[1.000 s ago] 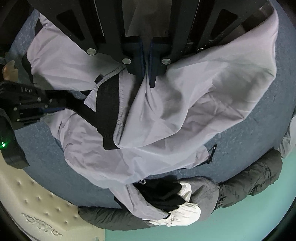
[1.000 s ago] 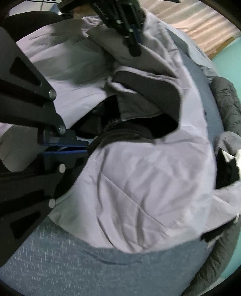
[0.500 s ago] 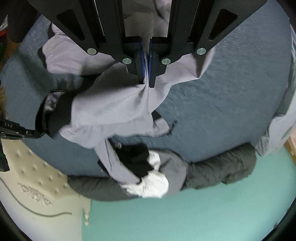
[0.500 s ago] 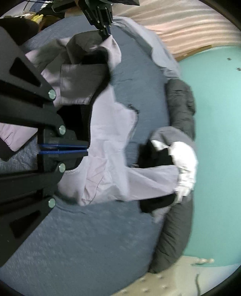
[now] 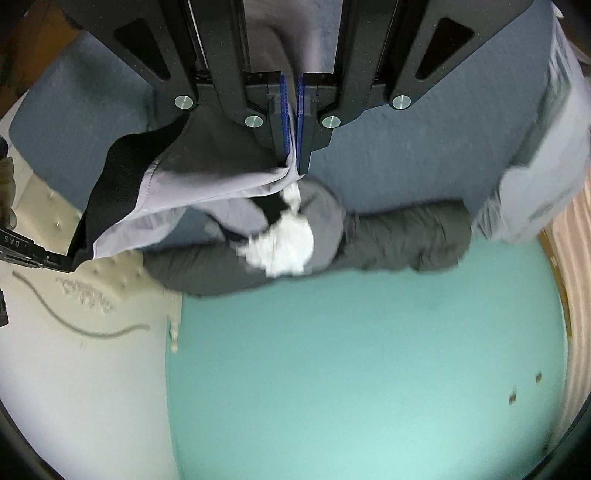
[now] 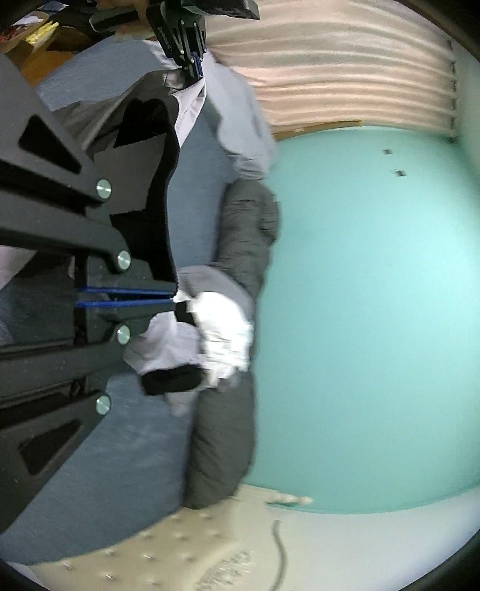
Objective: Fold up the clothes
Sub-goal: 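Lift the jacket by the collar with both grippers to shake it out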
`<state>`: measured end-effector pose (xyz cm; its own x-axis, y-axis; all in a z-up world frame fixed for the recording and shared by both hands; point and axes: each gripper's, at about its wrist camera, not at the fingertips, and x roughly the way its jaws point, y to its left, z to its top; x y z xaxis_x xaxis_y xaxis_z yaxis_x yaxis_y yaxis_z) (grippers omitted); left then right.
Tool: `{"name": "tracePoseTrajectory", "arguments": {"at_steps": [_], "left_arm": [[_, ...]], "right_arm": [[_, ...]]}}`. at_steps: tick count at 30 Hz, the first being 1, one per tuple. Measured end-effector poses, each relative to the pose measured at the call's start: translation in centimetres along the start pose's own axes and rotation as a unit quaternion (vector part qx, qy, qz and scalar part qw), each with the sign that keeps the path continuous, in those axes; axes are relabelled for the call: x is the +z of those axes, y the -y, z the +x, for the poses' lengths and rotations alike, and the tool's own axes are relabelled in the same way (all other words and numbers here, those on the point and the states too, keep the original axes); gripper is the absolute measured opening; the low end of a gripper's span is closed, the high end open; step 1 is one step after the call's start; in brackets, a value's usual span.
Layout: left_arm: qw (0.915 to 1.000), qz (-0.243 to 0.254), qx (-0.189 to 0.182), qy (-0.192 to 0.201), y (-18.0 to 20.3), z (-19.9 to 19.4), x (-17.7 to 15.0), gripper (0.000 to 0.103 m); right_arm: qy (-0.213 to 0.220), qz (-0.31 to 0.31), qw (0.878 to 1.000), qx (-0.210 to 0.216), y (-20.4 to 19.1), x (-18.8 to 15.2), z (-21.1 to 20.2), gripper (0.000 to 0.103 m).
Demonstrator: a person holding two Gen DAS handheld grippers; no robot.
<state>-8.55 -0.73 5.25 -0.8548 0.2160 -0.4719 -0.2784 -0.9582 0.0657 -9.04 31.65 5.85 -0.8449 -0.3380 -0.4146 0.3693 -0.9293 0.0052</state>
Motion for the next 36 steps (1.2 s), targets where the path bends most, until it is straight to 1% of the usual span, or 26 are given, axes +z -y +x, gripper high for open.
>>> {"name": "tracePoseTrajectory", "arguments": {"at_steps": [3,6,10,14,19,23,26,30,33,36], "left_arm": [[0.9996,0.003,-0.003,0.029,-0.2,-3.1,3.9,0.003],[0.9987,0.008,-0.004,0.051,0.0,-5.5,6.6,0.003],[0.996,0.011,-0.012,0.088,0.4,-9.7,10.6,0.003],[0.992,0.021,-0.018,0.123,1.3,-14.1,13.4,0.003],[0.9863,0.04,-0.022,0.158,2.3,-19.3,13.9,0.003],[0.9818,0.051,-0.024,0.181,2.8,-22.7,13.5,0.003],[0.9799,0.053,-0.033,0.189,3.0,-24.4,12.9,0.003],[0.9815,0.051,-0.042,0.179,2.7,-24.7,12.5,0.003],[0.9846,0.049,-0.041,0.163,2.3,-23.1,12.0,0.003],[0.9883,0.042,-0.04,0.141,1.6,-20.8,11.3,0.003]], "right_arm": [[0.034,-0.005,0.999,-0.006,-0.5,3.9,-3.1,0.002],[0.064,-0.011,0.998,-0.016,-0.9,7.4,-6.0,0.002],[0.101,-0.019,0.994,-0.031,-1.4,11.0,-10.3,0.002],[0.138,-0.03,0.989,-0.046,-1.9,14.3,-14.9,0.002],[0.183,-0.043,0.981,-0.058,-2.8,16.6,-20.9,0.002],[0.197,-0.052,0.977,-0.061,-3.4,17.0,-23.8,0.002],[0.197,-0.056,0.977,-0.064,-3.9,16.8,-24.6,0.002],[0.182,-0.055,0.98,-0.062,-4.4,16.5,-23.6,0.002],[0.166,-0.053,0.983,-0.062,-4.7,16.1,-21.8,0.002],[0.137,-0.057,0.987,-0.066,-5.1,15.5,-18.7,0.002]]}}
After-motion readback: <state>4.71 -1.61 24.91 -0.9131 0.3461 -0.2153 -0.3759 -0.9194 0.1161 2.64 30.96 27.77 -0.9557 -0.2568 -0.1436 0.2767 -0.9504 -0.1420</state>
